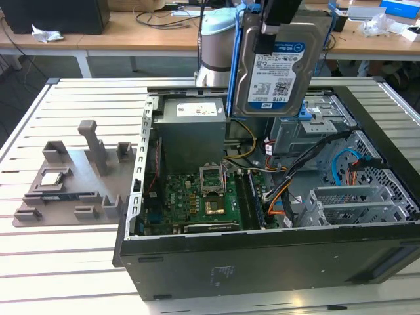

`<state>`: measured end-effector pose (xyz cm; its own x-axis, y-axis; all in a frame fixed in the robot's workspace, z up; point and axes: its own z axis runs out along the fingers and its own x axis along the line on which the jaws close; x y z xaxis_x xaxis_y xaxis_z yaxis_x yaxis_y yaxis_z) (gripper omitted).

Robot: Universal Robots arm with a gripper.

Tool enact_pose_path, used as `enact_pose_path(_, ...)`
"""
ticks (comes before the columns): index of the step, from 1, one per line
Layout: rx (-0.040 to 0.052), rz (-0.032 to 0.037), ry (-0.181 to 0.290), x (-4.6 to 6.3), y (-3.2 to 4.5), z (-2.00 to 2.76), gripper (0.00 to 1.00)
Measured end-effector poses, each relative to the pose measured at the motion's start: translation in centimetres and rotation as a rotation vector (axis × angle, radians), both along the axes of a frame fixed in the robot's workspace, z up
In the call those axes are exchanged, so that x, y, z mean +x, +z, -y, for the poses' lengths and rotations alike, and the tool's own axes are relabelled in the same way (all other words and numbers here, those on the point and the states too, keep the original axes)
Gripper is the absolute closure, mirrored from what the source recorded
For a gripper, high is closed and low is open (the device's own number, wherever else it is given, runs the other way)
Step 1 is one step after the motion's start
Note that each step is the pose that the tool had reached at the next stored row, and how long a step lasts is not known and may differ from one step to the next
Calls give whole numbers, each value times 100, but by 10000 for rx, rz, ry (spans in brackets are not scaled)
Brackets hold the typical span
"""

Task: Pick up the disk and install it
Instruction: 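Pick up the disk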

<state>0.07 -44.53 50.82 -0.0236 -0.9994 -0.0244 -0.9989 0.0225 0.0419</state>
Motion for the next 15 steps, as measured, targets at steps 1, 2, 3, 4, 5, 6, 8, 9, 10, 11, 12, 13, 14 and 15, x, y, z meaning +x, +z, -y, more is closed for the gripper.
enact_pose_path(1,1,-1,0,13,-4,61,63)
enact_pose_path(2,0,-2,-2,24,-6,111,63)
enact_pose_path(3,-1,-2,-1,36,-9,162,63)
enact_pose_path(4,1,-2,0,45,-13,211,63)
enact_pose_path(5,0,-2,0,54,-15,251,63)
enact_pose_path(6,0,-4,-1,71,-20,329,63)
enact_pose_path(8,0,-6,-1,95,-25,407,63)
enact_pose_path(9,0,-10,0,116,-29,456,63)
enact_pose_path(10,0,-13,0,133,-32,491,63)
enact_pose_path(11,0,-21,-1,171,-38,556,63)
enact_pose_path(12,0,-27,-2,197,-42,590,63)
enact_pose_path(13,0,-33,-1,229,-46,627,63)
enact_pose_path(14,0,-43,1,275,-51,676,63)
enact_pose_path(15,0,-48,-1,296,-54,703,63)
